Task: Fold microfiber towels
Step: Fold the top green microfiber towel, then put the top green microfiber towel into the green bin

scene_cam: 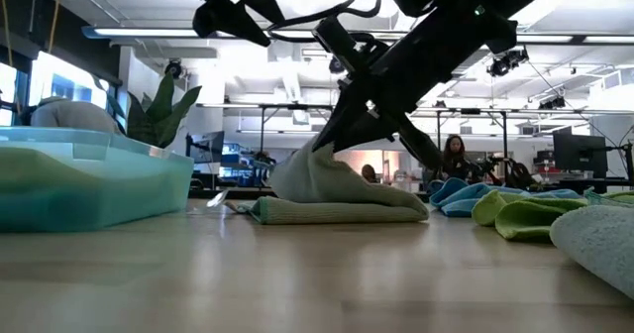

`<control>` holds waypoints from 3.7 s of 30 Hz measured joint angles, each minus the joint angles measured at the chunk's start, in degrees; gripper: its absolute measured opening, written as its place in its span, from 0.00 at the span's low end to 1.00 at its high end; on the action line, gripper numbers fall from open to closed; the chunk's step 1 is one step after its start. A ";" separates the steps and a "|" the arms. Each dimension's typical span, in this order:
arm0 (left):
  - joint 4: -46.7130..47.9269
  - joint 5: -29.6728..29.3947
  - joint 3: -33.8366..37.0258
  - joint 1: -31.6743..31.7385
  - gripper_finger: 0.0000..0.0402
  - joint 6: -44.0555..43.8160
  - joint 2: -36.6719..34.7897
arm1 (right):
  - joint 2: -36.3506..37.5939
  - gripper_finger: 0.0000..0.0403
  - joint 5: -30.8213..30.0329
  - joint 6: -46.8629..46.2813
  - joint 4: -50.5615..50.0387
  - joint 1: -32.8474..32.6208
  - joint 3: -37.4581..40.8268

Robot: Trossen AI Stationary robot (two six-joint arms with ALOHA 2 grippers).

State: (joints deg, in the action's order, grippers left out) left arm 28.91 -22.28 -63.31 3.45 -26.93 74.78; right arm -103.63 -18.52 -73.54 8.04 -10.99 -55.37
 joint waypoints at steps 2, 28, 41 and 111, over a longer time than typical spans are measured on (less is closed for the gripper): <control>0.00 0.02 0.00 0.00 0.58 -0.05 0.00 | 0.00 0.00 0.01 0.00 0.22 -0.02 0.00; 0.02 0.02 0.00 -0.01 0.58 0.73 0.00 | -0.26 0.00 0.19 0.12 0.72 -1.80 0.00; 0.02 0.20 0.00 -0.01 0.58 1.04 0.00 | -0.26 0.28 1.08 0.46 0.60 -1.48 0.00; -12.52 11.73 0.00 -3.43 0.58 -2.27 34.62 | 21.33 0.51 14.53 4.09 -3.92 16.55 19.45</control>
State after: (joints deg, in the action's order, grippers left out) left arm 16.38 -10.56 -63.31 0.02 -29.20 109.40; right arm -82.30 -3.99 -69.45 4.12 5.56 -35.92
